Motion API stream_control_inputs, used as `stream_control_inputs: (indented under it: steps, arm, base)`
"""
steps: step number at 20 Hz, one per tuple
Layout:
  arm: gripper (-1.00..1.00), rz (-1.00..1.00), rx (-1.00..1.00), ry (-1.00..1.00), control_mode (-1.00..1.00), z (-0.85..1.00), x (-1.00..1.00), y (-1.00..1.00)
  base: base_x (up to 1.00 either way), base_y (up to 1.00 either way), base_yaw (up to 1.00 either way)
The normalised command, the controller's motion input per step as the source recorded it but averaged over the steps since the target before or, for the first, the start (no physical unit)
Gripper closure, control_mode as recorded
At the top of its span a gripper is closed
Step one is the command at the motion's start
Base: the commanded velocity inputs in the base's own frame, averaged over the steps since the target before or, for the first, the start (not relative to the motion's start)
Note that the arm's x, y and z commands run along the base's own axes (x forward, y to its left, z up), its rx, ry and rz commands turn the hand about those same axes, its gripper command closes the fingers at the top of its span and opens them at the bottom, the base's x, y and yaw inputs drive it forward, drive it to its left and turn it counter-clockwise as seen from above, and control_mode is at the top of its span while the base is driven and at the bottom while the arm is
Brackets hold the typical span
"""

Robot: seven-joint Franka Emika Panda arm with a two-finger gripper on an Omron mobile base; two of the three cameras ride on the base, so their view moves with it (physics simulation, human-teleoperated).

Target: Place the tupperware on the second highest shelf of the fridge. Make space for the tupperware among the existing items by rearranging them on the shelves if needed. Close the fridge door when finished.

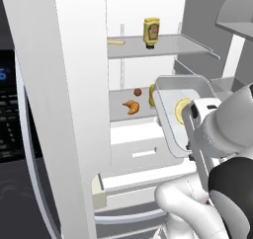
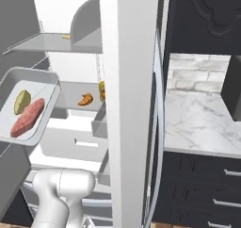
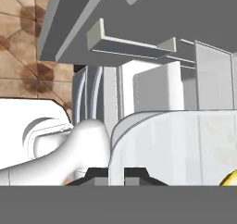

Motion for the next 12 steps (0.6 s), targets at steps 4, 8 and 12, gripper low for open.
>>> stream_control_inputs:
  steps: [4,8,12]
  arm:
    - [1.0,0.0,0.0,0.0,1.0,0.0,0.0,0.0]
    - [1.0,0.0,0.0,0.0,1.0,0.0,0.0,0.0]
    - [1.0,0.02,0.0,0.03,-1.0,-0.11,0.18,0.0]
  base:
    - [0.5,0.04,-0.01]
    - [0.48,0.11,0.0]
    - [0.47,0.1,0.0]
